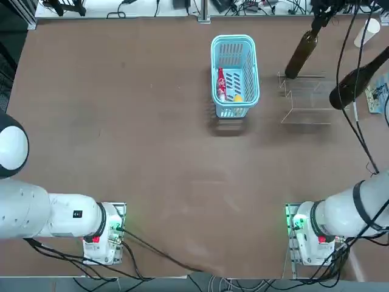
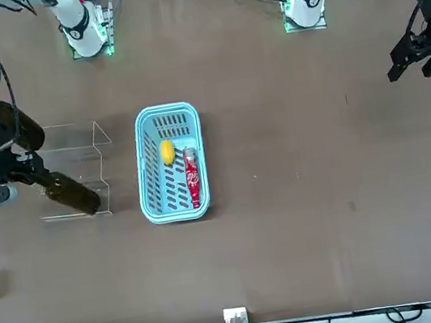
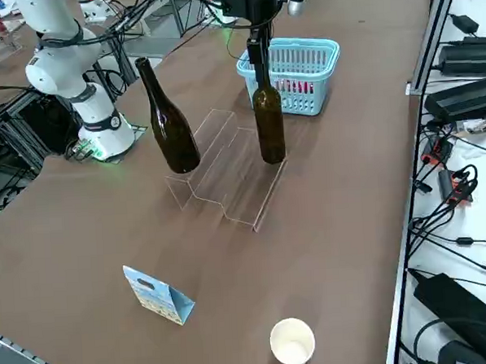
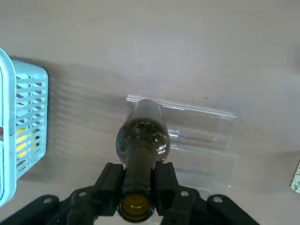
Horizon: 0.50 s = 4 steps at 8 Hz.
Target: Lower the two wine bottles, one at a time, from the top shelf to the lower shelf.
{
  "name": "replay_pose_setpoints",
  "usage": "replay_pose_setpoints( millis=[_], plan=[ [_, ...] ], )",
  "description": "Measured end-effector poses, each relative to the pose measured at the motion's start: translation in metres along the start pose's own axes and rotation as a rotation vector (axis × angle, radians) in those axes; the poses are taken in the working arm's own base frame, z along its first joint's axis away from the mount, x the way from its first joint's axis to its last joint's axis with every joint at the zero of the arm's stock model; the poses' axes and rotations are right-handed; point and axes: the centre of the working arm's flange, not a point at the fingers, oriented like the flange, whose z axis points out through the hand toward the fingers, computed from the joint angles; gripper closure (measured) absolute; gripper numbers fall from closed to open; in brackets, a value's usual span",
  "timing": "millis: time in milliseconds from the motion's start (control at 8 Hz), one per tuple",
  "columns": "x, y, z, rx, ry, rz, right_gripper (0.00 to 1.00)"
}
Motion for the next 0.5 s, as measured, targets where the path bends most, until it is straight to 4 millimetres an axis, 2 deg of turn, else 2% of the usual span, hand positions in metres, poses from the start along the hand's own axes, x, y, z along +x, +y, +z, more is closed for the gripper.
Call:
replay_pose_setpoints(
  millis=[500],
  plan=[
    [-0.0103, -0.0006, 0.0076, -0.001, 0.004, 0.002, 0.6]
  ],
)
